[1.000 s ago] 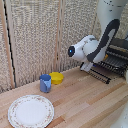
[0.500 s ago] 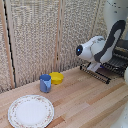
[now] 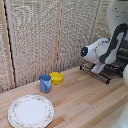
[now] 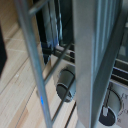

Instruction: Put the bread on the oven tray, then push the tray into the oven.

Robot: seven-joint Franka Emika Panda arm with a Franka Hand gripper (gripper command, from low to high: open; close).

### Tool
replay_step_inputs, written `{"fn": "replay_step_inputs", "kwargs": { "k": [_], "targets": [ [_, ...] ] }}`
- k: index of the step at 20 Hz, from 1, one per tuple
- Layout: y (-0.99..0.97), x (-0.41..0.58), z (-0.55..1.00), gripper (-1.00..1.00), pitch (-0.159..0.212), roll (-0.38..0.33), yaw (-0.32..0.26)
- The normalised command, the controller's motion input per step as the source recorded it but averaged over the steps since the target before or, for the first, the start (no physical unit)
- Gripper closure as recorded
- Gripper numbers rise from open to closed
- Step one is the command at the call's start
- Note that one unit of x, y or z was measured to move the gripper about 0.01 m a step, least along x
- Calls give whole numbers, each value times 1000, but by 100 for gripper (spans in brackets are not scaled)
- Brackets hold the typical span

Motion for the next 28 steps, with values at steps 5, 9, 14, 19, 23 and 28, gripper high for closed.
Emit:
{"fn": "replay_step_inputs", "kwargs": {
  "k": [5,9,14,19,23,28],
  "targets": [
    [167,0,-85,100,49,-152,23],
    [57,0,-18,100,68,-124,22],
    [-217,99,187,100,99,9,13],
    [-450,206,594,100,124,140,7],
    [-564,234,744,100,70,129,12],
    [-656,173,720,100,27,108,19]
  ]
}}
